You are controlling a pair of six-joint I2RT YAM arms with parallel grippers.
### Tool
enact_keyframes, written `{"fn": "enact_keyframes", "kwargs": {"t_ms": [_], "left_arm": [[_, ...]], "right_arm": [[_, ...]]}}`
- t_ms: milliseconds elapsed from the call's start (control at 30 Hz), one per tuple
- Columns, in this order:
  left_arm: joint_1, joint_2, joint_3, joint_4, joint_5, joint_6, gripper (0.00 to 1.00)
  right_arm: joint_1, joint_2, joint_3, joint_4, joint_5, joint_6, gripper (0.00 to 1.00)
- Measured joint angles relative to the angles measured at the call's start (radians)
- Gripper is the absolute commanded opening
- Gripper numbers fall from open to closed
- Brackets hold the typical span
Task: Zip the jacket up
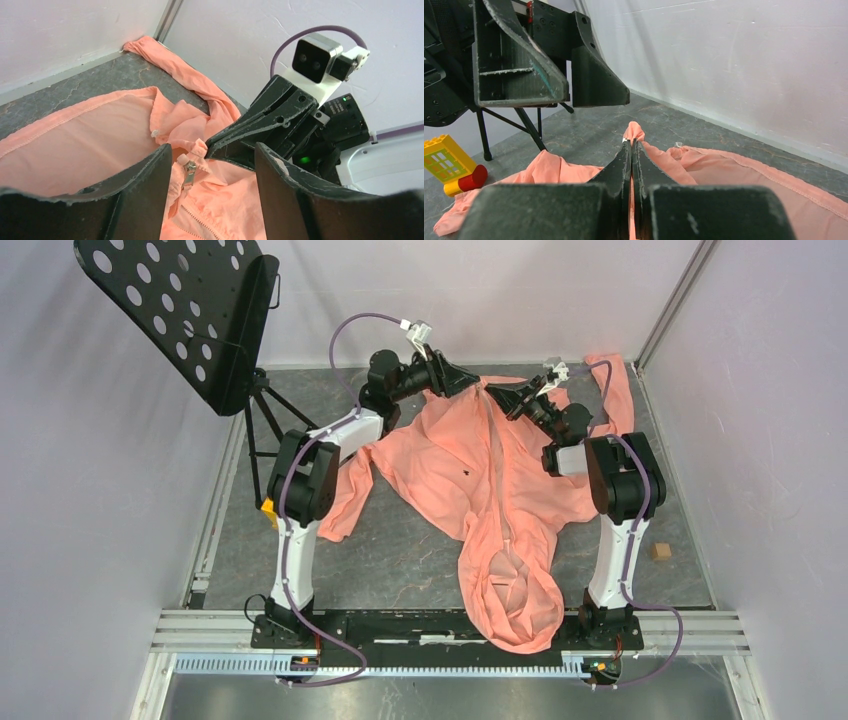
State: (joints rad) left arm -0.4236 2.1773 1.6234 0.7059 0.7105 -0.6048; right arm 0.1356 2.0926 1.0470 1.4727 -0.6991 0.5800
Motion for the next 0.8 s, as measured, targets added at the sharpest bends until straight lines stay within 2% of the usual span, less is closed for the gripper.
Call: {"fn": "enact_keyframes", "kwargs": {"t_ms": [200,333,433,567,667,700,800], "left_arm": [[0.006,0.042,0.089,-0.028,0.023,-0.027,0.72],[0.008,0.085,0.201,-0.075,0.091,-0.027,0.65],[0.008,0.103,0.238,-0.099,0.122,-0.027,0.65],[0.008,0.126,0.267,-0.150,0.155,-0.027,0.73],[0.008,0.151,0.283,-0.171,0.175,-0.027,0.74],[0.008,0.155,0.283,-0.175,0.182,-0.028,0.72],[0.008,0.179,0.289,-0.185,0.191,-0.039,0.54]], "right_arm": [[0.000,0.001,0.000,0.000,0.000,0.000,0.00],[0.000,0.001,0.001,0.000,0.000,0.001,0.00],[0.000,0.001,0.002,0.000,0.000,0.002,0.00],[0.000,0.001,0.003,0.000,0.000,0.003,0.01],[0.000,0.001,0.004,0.000,0.000,0.003,0.00],[0.000,0.001,0.004,0.000,0.000,0.003,0.00],[0.000,0.001,0.005,0.000,0.000,0.003,0.00]]}}
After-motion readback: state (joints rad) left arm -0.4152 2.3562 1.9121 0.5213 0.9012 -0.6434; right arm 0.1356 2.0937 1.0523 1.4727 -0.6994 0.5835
